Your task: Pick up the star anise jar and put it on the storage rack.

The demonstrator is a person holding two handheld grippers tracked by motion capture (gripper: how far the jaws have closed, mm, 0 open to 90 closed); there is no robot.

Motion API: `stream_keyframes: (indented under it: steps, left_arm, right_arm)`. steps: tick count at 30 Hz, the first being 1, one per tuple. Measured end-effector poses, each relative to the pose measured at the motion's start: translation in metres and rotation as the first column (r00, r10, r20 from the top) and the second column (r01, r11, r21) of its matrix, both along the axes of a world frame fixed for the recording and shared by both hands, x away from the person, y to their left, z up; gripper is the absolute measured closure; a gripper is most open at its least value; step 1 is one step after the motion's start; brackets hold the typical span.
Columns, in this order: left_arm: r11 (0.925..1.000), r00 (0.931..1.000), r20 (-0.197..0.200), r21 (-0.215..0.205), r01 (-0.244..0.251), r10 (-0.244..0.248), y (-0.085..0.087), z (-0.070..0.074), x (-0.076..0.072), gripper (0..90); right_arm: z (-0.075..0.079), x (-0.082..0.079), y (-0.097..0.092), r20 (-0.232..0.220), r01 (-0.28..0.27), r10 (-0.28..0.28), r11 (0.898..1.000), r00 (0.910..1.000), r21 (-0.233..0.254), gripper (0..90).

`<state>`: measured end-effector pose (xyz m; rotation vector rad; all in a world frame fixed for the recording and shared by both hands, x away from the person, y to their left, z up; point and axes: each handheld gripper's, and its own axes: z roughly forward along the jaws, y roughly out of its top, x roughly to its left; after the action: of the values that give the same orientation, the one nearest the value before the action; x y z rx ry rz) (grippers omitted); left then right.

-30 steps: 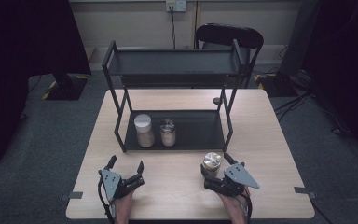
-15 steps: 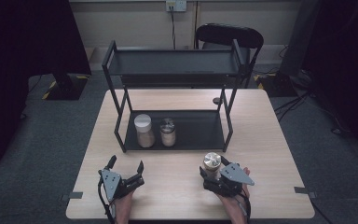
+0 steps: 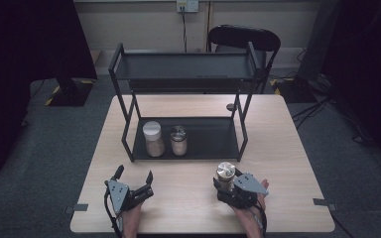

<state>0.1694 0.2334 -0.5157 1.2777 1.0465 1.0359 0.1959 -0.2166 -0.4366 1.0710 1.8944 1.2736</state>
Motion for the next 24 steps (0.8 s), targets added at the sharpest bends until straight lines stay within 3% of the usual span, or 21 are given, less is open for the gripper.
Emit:
stream_keyframes:
  steps: [5,24]
  left_arm:
    - [1.0,1.0,0.0,-0.002,0.0,0.0,0.0002,-0.0001,0.0,0.2]
    - [1.0,1.0,0.0,-0.003,-0.001,0.001,0.0002,-0.0001,0.0,0.2]
  right_arm:
    - [0.0002,0.0032,0.0015,-0.018,0.003,-0.003,1.0,0.9998,-0.018,26.7]
    - [-0.0041,0.0093,0.0001,-0.048,0.003,-0.004,1.0,0.9988,-0.008,30.9]
